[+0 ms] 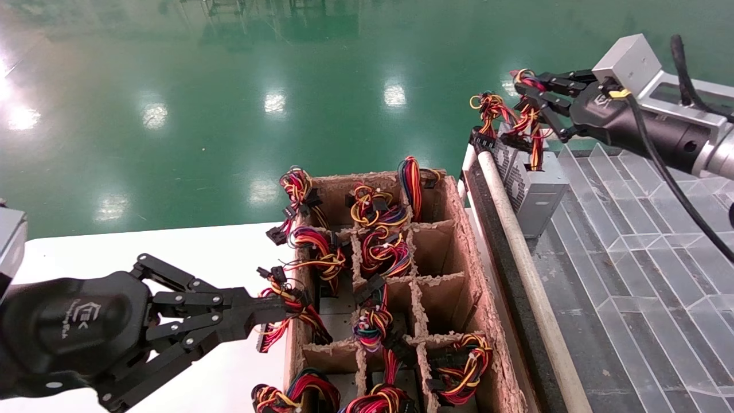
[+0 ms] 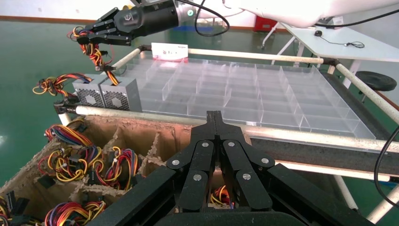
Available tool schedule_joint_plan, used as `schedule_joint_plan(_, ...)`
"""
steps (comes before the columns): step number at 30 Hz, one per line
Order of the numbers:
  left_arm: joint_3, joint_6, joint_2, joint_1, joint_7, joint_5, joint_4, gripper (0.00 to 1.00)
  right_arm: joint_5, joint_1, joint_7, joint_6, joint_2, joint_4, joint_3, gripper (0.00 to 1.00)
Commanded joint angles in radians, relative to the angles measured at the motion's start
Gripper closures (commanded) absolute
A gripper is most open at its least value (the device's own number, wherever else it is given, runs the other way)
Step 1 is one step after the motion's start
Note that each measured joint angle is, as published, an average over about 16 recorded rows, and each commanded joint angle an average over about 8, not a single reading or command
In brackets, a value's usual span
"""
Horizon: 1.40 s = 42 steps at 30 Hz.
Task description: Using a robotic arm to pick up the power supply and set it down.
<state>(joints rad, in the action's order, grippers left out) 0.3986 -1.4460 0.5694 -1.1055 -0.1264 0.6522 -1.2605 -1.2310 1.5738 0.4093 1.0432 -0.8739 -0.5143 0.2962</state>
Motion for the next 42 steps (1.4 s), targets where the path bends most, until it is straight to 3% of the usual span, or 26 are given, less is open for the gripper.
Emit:
schedule_joint_plan(1, 0.000, 0.000, 0.000, 0.000, 0.000, 0.000, 0.000, 1.00, -0.002, 0.009, 0.008, 0.003, -0.001, 0.013, 0.001, 0.29)
schedule_joint_plan(3, 0.000, 0.000, 0.000, 0.000, 0.000, 0.000, 0.000, 1.00, -0.002, 0.015, 0.011, 0.007, -0.003, 0.022, 0.001, 0.06)
schedule_joint_plan(4, 0.000, 0.000, 0.000, 0.000, 0.000, 0.000, 0.000, 1.00, -0.001, 0.017, 0.012, 0.010, -0.003, 0.027, 0.001, 0.00)
schedule_joint_plan(21, 0.000, 0.000, 0.000, 0.000, 0.000, 0.000, 0.000, 1.00, 0.058, 0.047, 0.016, 0.120, 0.008, 0.042, -0.024, 0.00)
schedule_joint_plan(28, 0.000, 0.000, 0.000, 0.000, 0.000, 0.000, 0.000, 1.00, 0.149, 0.018, -0.022, 0.204, 0.037, 0.014, -0.070, 0.00)
schedule_joint_plan(42, 0.000, 0.000, 0.000, 0.000, 0.000, 0.000, 0.000, 1.00, 0.222, -0.089, -0.144, 0.257, 0.086, -0.152, -0.058, 0.00)
